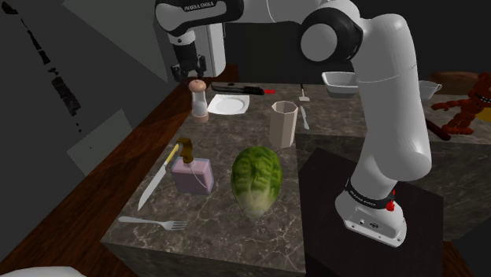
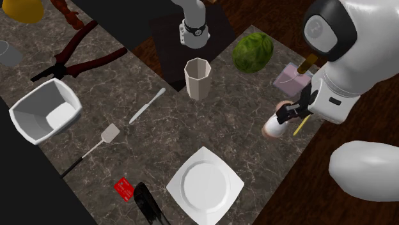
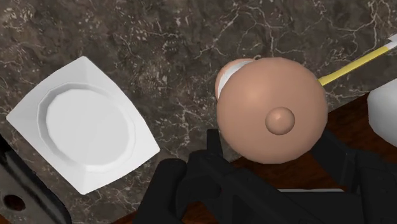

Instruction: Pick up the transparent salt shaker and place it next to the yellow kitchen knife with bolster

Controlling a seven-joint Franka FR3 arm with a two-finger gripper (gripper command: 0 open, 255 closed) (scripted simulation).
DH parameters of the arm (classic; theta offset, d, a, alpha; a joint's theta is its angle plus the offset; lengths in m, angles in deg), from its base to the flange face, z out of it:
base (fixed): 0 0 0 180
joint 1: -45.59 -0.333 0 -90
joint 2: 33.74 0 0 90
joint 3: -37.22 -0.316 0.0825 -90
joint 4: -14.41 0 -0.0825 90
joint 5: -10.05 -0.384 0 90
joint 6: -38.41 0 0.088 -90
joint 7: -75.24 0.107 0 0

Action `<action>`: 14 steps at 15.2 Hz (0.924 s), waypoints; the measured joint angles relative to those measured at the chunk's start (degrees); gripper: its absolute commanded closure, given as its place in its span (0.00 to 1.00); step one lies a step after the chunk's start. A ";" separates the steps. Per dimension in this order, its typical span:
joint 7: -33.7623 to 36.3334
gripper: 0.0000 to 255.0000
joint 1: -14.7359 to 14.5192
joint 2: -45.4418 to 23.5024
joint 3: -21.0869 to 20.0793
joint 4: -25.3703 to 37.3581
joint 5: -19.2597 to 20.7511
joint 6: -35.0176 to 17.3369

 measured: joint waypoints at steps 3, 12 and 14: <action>3.10 1.00 -2.17 -2.57 -0.83 3.92 0.18 1.52; 5.90 1.00 -4.03 -6.50 -1.55 5.84 0.15 -0.27; 6.00 1.00 -4.14 -6.04 -1.54 3.55 0.20 -2.10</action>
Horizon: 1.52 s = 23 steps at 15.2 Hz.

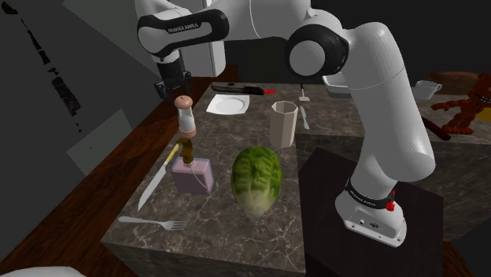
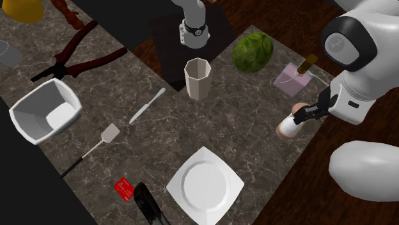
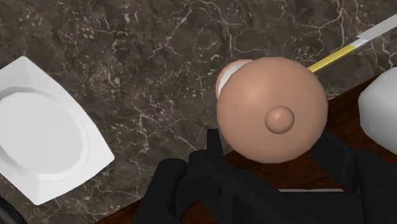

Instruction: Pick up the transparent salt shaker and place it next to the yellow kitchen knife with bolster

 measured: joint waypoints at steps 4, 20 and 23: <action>0.04 1.00 -0.01 -0.25 -0.02 -2.74 -0.01 -2.99; 0.37 0.00 -0.22 -0.62 -0.09 -8.10 0.01 -8.74; 0.37 0.00 -0.22 -0.61 -0.09 -8.10 0.01 -8.74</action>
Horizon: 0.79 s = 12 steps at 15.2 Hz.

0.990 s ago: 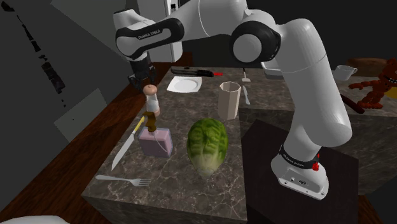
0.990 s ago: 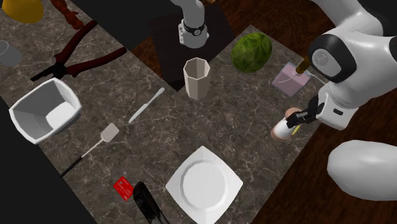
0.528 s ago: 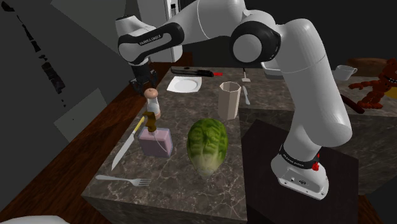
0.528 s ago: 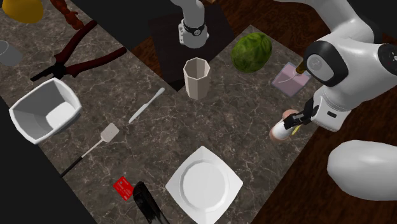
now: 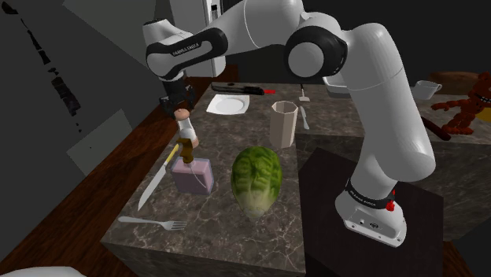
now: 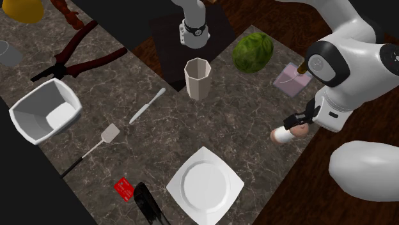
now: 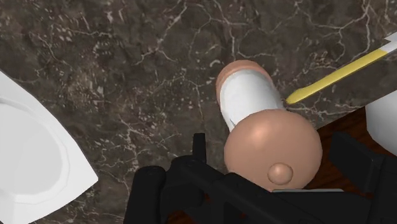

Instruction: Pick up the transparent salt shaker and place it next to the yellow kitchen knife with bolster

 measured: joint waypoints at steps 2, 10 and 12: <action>-0.06 0.00 0.02 0.26 0.02 0.48 0.01 0.74; 0.04 0.00 -0.13 0.89 0.02 5.80 0.08 6.67; 0.03 0.00 -0.13 0.90 0.03 5.83 0.08 6.72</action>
